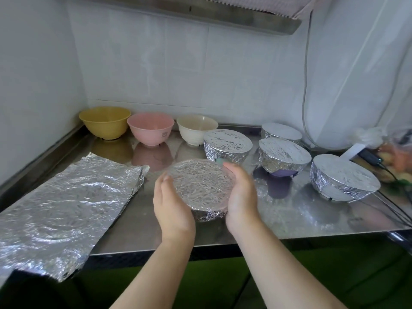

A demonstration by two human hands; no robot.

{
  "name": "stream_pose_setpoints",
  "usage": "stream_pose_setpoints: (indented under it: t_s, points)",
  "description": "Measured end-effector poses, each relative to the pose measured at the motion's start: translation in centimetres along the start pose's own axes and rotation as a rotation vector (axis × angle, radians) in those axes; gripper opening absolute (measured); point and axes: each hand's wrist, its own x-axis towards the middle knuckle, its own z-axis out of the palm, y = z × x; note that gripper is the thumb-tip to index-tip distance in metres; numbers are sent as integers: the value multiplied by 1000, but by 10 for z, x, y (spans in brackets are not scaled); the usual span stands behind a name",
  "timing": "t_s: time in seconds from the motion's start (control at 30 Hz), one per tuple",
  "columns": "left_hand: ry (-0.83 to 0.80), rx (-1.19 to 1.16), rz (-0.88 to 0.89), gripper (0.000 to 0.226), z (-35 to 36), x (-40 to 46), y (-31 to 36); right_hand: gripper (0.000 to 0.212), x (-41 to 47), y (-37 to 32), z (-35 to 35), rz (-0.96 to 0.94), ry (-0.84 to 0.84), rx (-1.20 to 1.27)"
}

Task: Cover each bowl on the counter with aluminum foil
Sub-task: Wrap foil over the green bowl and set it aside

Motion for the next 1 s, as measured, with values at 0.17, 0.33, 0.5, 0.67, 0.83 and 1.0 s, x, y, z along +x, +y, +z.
stream_pose_setpoints:
  t_s: [0.17, 0.33, 0.5, 0.67, 0.83, 1.0]
  points:
    - [22, -113, -84, 30, 4, 9, 2, 31, 3, 11, -1, -14, 70, 137]
    - [-7, -273, -134, 32, 8, 12, -3, 36, -4, 12, 3, -10, 137, 271]
    - [-29, -277, -158, 69, 7, 24, -19, 44, -4, 13, 7, 6, 158, 304]
    - [-73, -275, -182, 75, 6, 18, -14, 46, -9, 11, 4, -7, 165, 289]
    - [-155, -61, -110, 57, -4, 17, -14, 34, -17, 7, -8, 14, 133, 177]
    - [-54, 264, -4, 28, -14, 3, 4, 43, -26, 5, -17, 1, 151, 11]
